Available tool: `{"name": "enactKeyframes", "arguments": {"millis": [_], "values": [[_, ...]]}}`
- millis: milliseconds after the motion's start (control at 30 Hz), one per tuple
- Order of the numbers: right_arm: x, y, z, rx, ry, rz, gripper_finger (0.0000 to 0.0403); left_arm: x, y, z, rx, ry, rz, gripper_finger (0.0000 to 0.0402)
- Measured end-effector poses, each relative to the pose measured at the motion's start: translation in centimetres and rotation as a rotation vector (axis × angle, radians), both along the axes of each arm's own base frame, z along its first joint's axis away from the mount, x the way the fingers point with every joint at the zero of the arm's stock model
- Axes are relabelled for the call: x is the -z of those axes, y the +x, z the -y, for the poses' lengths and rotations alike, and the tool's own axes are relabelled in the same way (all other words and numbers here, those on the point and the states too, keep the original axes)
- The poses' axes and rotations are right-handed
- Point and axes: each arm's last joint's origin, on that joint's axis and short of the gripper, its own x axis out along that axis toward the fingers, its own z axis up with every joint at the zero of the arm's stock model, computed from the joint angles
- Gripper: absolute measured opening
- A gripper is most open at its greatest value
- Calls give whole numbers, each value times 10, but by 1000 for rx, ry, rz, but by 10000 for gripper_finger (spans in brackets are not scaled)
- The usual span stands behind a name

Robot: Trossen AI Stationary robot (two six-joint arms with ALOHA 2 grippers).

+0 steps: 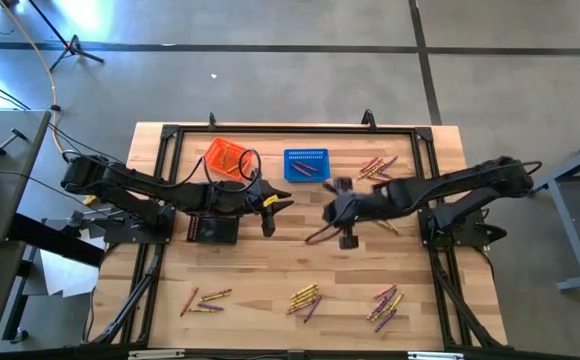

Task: Sort crayons
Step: Put the yellow crayon into the orange bin

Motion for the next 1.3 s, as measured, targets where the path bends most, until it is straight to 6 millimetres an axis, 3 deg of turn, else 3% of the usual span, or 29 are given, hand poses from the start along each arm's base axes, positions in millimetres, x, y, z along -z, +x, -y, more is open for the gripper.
{"name": "enactKeyframes", "arguments": {"millis": [200,367,1300], "values": [[-36,0,13,29,2,299,5,-1,7,0,-6,39,67,85],[-47,5,14,-17,17,411,6,2,16,1,4,90,132,85],[-52,9,14,-54,-42,474,4,-5,20,7,96,100,233,98]]}}
